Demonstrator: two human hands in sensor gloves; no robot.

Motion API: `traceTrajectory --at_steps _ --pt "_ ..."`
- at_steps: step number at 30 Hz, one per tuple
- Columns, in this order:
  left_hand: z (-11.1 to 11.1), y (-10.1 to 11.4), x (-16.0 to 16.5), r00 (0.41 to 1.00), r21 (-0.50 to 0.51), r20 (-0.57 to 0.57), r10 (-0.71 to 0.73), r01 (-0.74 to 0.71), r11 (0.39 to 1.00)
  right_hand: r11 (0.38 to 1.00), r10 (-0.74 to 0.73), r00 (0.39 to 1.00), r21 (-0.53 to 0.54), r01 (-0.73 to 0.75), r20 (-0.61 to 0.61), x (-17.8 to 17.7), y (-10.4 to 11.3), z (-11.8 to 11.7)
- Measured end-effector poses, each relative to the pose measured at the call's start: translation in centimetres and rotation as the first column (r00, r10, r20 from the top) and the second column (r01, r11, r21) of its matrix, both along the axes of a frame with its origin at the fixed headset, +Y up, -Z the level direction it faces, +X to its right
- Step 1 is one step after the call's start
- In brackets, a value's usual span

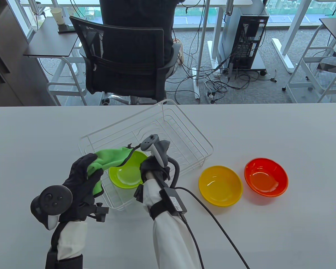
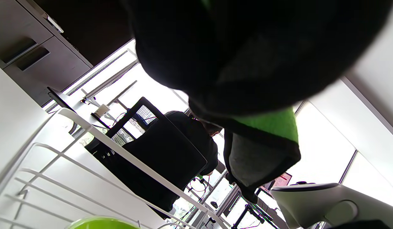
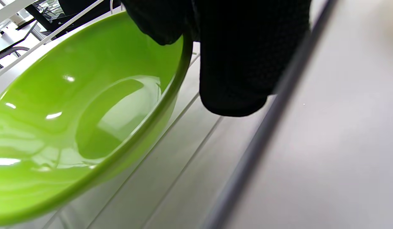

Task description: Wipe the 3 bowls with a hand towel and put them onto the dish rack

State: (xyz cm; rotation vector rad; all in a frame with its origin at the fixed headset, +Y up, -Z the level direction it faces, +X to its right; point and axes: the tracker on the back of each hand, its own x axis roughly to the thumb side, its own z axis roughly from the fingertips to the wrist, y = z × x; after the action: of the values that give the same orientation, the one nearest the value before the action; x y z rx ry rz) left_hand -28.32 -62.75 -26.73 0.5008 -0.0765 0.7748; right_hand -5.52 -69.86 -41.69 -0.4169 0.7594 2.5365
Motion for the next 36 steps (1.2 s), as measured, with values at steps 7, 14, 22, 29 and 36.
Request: traceTrajectory --at_steps 7,14,22,29,36 --pt "-0.1 -0.4 0.4 0.999 -0.009 0.002 -0.037 0.037 0.999 0.972 -0.075 0.997 0.226 0.067 0.029 2.4 4.0 1.0" --pt "-0.3 -0.6 0.9 0.998 -0.015 0.01 -0.059 0.059 0.998 0.87 -0.162 0.987 0.476 0.133 0.02 9.0 9.7 4.4" --pt "-0.3 -0.7 1.0 0.997 -0.012 0.012 -0.071 0.071 0.997 0.86 -0.12 0.988 0.508 0.057 0.092 17.1 8.8 6.6" --pt "-0.3 -0.9 1.3 0.996 -0.006 0.019 -0.084 0.084 0.996 0.903 0.088 0.981 0.401 -0.151 0.171 21.1 4.6 8.3" --pt "-0.4 -1.0 1.7 0.994 -0.009 0.033 -0.103 0.103 0.995 0.897 0.329 0.911 0.22 -0.384 0.251 23.9 3.0 8.4"
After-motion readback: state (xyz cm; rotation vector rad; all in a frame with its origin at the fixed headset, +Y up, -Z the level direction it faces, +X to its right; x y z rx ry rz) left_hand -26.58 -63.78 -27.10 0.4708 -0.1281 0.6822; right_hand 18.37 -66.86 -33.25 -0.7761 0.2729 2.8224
